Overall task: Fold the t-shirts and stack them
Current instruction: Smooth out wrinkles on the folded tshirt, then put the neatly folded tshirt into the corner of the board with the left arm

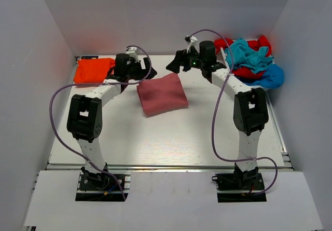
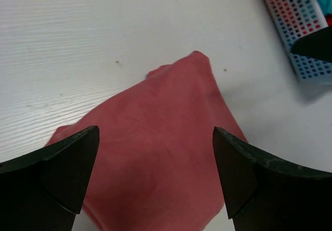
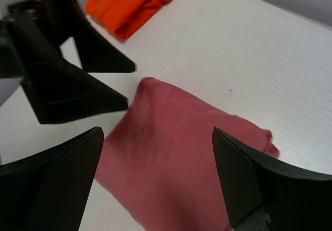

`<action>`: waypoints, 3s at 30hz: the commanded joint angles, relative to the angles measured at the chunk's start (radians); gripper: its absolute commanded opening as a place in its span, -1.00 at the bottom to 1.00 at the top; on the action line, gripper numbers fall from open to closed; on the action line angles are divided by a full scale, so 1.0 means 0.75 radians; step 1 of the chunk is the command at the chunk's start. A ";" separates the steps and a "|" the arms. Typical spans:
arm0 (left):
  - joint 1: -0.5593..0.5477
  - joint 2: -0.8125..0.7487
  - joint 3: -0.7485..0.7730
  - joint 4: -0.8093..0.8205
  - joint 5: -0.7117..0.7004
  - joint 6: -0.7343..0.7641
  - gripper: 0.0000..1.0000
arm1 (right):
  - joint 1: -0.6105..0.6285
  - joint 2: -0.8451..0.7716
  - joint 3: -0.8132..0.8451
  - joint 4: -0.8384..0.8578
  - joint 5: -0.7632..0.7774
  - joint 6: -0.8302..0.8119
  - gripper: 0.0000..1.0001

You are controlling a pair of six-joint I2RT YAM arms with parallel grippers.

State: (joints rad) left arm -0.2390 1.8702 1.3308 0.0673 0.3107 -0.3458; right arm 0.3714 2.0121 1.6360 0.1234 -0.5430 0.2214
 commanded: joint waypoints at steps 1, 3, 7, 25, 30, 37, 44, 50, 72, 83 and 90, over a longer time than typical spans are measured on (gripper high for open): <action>-0.002 0.102 0.087 0.023 0.209 0.005 0.99 | 0.006 0.117 0.084 0.042 -0.249 0.071 0.81; 0.012 0.204 0.140 0.004 0.260 -0.007 0.99 | 0.000 0.219 0.126 0.050 -0.276 0.120 0.81; 0.057 0.296 0.095 0.076 0.300 -0.050 0.99 | -0.010 0.413 0.254 0.067 -0.270 0.173 0.81; 0.159 0.339 0.134 0.134 0.455 -0.108 0.99 | -0.092 0.484 0.308 0.090 -0.288 0.333 0.81; 0.104 0.066 0.236 -0.102 0.212 0.034 0.99 | -0.080 0.196 0.182 0.009 -0.158 0.181 0.81; 0.014 -0.227 -0.088 -0.037 0.211 0.050 0.99 | -0.047 -0.091 -0.225 0.069 -0.121 0.157 0.81; -0.097 -0.236 -0.539 0.345 0.434 -0.079 0.99 | -0.029 -0.020 -0.439 0.346 -0.384 0.385 0.81; -0.123 0.036 -0.635 0.325 0.520 -0.112 0.99 | -0.070 0.191 -0.596 0.576 -0.460 0.629 0.81; -0.113 -0.642 -0.664 -0.347 -0.181 -0.089 0.99 | -0.084 -0.357 -0.690 -0.009 -0.039 0.137 0.81; -0.084 -0.338 -0.476 -0.427 -0.361 -0.193 0.99 | -0.051 -1.103 -1.085 0.040 0.333 0.079 0.81; -0.084 -0.054 -0.357 -0.296 -0.318 -0.269 0.99 | -0.059 -1.333 -1.154 -0.007 0.360 0.087 0.81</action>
State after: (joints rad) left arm -0.3031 1.7557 1.0161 -0.1902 0.0631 -0.5053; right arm 0.3332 1.0664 0.7860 0.1192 -0.2867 0.3038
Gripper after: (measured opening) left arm 0.995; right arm 0.904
